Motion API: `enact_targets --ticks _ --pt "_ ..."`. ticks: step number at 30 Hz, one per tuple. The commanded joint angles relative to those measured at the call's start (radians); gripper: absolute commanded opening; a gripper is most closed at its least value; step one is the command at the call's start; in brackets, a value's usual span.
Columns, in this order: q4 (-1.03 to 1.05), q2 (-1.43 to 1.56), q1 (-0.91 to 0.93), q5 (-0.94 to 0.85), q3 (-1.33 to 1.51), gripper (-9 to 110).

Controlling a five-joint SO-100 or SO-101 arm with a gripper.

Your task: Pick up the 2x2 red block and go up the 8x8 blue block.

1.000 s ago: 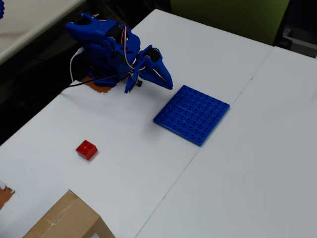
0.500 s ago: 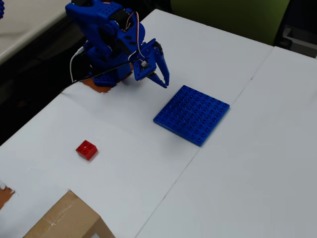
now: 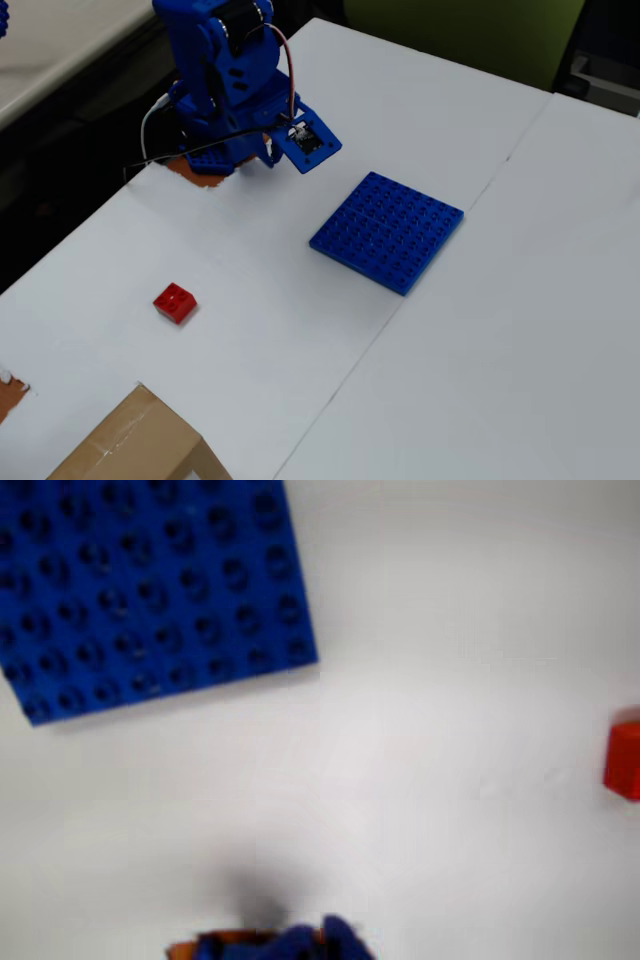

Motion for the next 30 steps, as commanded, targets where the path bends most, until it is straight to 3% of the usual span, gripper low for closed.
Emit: enact_targets --ticks 1,10,30 --pt "0.058 -0.032 0.110 -0.264 -0.095 0" --pt "-0.008 -0.137 0.325 -0.620 -0.103 3" --pt "-0.158 -0.433 0.525 -0.948 -0.308 3"
